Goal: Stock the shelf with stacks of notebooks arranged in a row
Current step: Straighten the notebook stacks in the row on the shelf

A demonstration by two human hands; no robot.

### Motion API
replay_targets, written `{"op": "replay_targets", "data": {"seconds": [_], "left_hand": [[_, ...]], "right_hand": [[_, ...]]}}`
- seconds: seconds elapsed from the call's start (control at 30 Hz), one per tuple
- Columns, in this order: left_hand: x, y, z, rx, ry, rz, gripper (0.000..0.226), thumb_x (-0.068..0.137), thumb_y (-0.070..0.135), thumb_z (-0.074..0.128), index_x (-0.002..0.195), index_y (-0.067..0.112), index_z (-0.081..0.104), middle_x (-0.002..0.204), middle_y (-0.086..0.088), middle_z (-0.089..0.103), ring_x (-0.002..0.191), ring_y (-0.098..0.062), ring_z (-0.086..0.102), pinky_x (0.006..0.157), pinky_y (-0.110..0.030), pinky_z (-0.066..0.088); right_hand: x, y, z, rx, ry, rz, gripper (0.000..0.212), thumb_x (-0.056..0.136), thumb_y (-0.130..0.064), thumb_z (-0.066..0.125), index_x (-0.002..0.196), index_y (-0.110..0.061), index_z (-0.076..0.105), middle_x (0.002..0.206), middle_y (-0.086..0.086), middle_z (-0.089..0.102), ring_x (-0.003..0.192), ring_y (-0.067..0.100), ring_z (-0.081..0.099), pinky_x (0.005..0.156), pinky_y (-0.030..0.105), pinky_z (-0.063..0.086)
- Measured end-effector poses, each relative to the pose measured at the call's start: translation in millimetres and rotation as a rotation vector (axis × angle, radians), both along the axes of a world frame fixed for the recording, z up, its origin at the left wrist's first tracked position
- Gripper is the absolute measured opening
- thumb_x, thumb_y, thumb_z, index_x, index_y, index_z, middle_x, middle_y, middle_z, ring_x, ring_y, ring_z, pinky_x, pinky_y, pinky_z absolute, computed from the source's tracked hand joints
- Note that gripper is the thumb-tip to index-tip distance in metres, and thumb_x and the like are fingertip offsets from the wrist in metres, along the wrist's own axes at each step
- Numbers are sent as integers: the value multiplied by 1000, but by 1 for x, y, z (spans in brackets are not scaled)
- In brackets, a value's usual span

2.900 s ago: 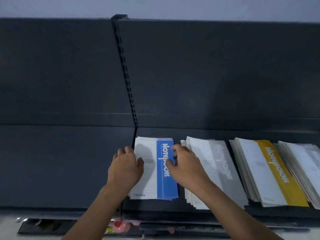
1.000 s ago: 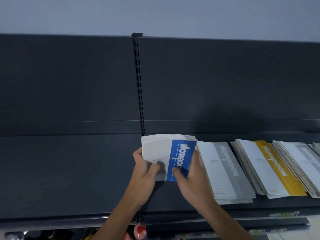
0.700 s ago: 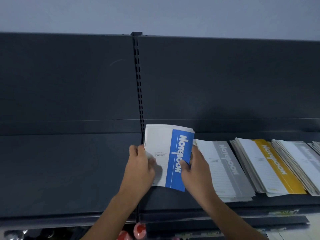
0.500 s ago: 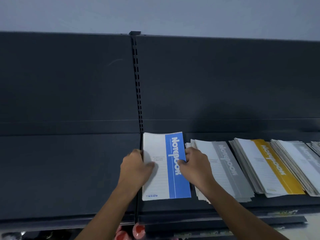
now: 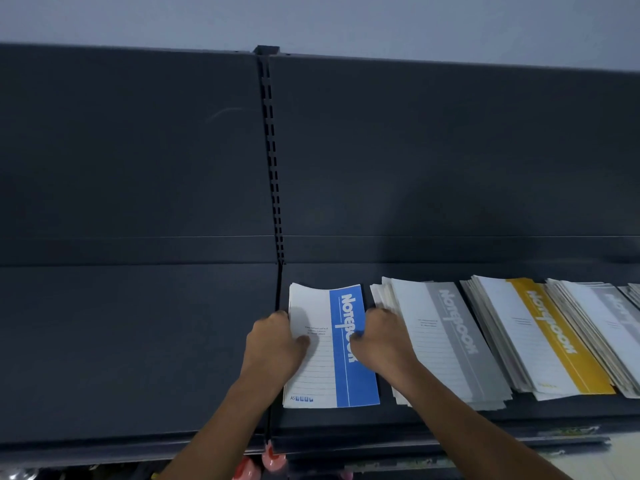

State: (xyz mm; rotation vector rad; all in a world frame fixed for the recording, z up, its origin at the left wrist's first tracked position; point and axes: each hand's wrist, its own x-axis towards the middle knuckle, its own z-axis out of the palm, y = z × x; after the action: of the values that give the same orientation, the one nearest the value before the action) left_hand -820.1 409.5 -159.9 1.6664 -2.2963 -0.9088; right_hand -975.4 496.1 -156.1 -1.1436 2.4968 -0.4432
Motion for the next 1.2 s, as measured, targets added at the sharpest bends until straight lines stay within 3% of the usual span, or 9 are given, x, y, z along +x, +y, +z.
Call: {"op": "replay_targets", "data": {"seconds": [0.2,0.3,0.53,0.63,0.73,0.8,0.93,1.1,1.2], "left_hand": [[-4,3,0,-87,-114,-66,31,92,35,64,108,10,57,106,-6,60,94,-22,61,70,-26,44],[-4,4,0,-105,-148,-75,39,93,35,63,117,6,54,115,-9,56,102,-25,61,73,-25,44],[-9,7,9,-204,-116,-48,51,93,41,61,129,7,48,122,-9,51,110,-26,56,84,-33,50],[-29,19,18,-270,15,-35,51,94,37,60,134,9,47,124,-8,51,107,-24,56,78,-30,46],[-62,40,26,-234,129,-56,42,94,34,61,129,13,50,121,-5,54,96,-21,59,73,-27,41],[-87,56,27,-181,155,-59,39,94,34,60,127,14,51,119,-4,56,93,-22,60,73,-27,41],[-134,86,22,-50,101,-99,43,94,42,57,128,16,48,119,-4,56,103,-23,57,85,-34,46],[-162,105,9,-19,-61,-32,58,95,47,55,135,11,35,133,-13,49,118,-32,52,95,-39,45],[-165,106,8,38,-116,30,64,94,49,54,137,8,32,134,-17,48,121,-37,49,96,-42,43]], "right_hand": [[2,-2,2,9,91,41,31,90,-17,66,66,-13,47,70,-4,45,56,9,37,64,33,55],[4,-1,1,-9,121,52,31,91,-19,66,67,-14,47,76,-3,47,59,9,42,57,25,45],[-2,7,12,-107,76,68,12,98,-24,60,99,-13,56,99,1,55,81,16,56,68,23,43],[-24,21,25,-227,74,51,31,99,-25,57,126,-10,59,112,4,62,90,18,62,72,23,41],[-57,46,34,-316,66,14,40,98,-25,57,135,-11,57,126,5,60,106,18,63,88,28,50],[-82,65,36,-317,79,-13,45,97,-24,58,139,-11,51,134,6,55,118,21,56,96,29,48],[-116,91,29,-200,22,-39,59,95,-28,59,145,-12,33,141,8,41,130,25,42,102,32,42],[-131,105,16,-101,-127,-26,50,93,-31,60,133,-15,35,132,5,38,124,24,45,98,32,44],[-134,109,13,-127,-228,-48,65,93,-30,59,146,-14,24,143,7,31,129,26,44,99,32,44]]}}
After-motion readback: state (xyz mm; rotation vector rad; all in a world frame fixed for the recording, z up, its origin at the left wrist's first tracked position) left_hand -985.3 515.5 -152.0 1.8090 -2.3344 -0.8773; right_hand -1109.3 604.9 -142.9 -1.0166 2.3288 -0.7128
